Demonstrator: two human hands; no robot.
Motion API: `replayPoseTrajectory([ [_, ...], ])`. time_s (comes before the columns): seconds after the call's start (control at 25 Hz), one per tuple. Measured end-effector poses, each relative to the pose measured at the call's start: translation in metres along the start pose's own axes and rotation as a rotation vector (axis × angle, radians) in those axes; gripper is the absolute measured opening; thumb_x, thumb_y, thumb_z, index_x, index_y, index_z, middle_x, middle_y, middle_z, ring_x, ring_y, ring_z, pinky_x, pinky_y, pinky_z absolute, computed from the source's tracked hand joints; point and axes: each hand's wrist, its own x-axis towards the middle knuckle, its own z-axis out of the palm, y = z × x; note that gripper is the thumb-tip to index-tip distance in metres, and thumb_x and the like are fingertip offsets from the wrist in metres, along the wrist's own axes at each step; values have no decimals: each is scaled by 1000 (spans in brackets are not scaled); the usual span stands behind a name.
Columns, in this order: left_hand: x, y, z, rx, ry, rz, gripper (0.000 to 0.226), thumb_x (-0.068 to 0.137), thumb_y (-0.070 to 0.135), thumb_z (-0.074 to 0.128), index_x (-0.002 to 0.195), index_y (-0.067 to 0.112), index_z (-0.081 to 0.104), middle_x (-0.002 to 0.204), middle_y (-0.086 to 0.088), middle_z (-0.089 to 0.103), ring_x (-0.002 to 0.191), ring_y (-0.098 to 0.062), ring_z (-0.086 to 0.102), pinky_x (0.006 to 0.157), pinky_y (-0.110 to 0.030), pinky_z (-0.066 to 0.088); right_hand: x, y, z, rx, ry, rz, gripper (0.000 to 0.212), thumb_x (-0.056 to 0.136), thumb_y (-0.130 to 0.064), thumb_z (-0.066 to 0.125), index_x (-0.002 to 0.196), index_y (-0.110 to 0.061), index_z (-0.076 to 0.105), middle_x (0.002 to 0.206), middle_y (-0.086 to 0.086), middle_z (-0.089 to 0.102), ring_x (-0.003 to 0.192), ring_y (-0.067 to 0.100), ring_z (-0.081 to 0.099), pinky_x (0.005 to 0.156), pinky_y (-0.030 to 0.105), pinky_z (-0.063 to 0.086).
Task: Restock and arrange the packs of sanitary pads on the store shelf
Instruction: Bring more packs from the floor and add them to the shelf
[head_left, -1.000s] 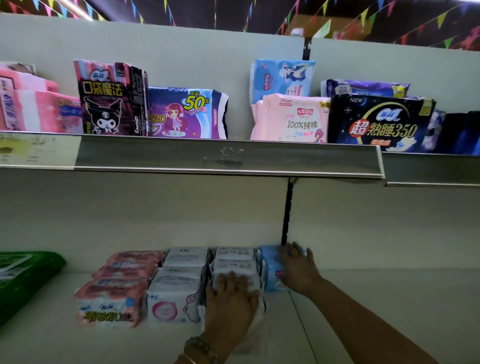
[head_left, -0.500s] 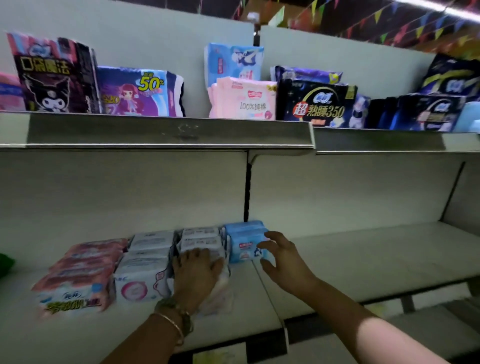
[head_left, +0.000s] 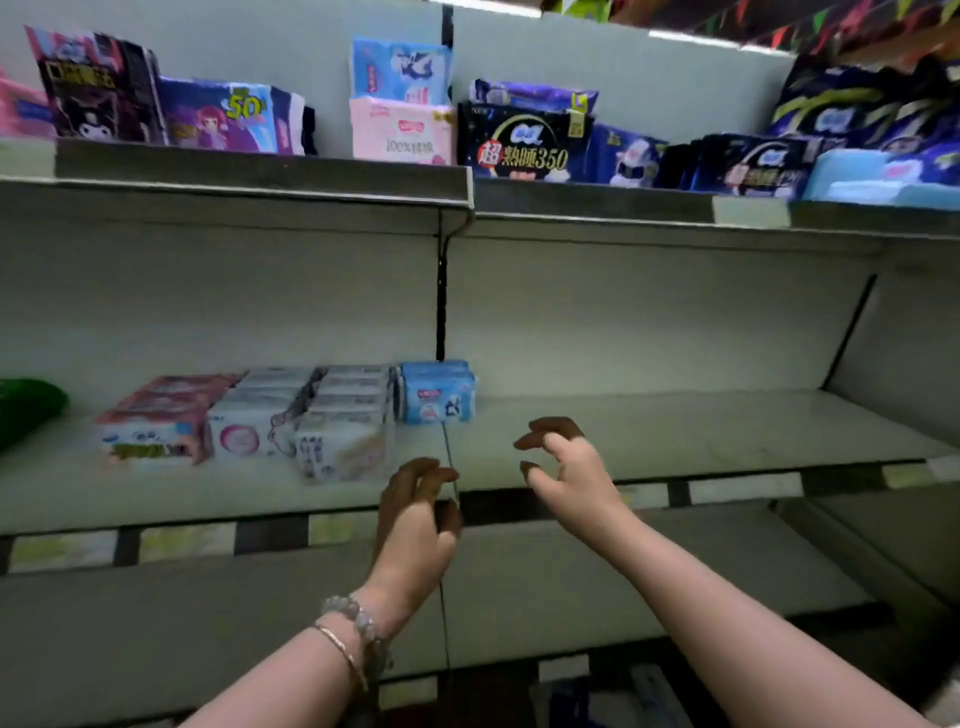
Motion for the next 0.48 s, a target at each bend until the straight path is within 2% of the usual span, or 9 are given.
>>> replayPoseTrajectory([
  [0.16,-79,40,-5,31,-131,-127,33,80,4,62,113,7,61,118,-11,52,114,-24,49,97,-17,28,-52,7,-3,88,-11,-33,17,80,5,61,95,0,69,102,10,53,101,23,57,89,18,39],
  [0.2,-93,45,-10,37,-140,-126,33,80,3,62,113,7,61,118,-10,52,114,-21,48,98,-15,27,-64,5,-1,120,-6,-35,15,80,5,62,93,0,69,100,8,53,99,22,58,88,17,40],
  [0.32,-120,53,-23,37,-125,-119,31,79,2,62,110,7,62,113,-4,52,108,-13,48,96,-12,28,-89,-7,5,196,17,-46,12,81,5,61,88,0,70,101,10,58,98,13,53,86,1,32],
  [0.48,-155,43,-34,26,-144,-184,26,82,3,60,107,9,62,104,7,48,101,-7,48,93,-12,33,-115,-16,27,287,-52,2,11,83,3,60,86,-2,69,99,6,59,96,9,54,85,3,34],
])
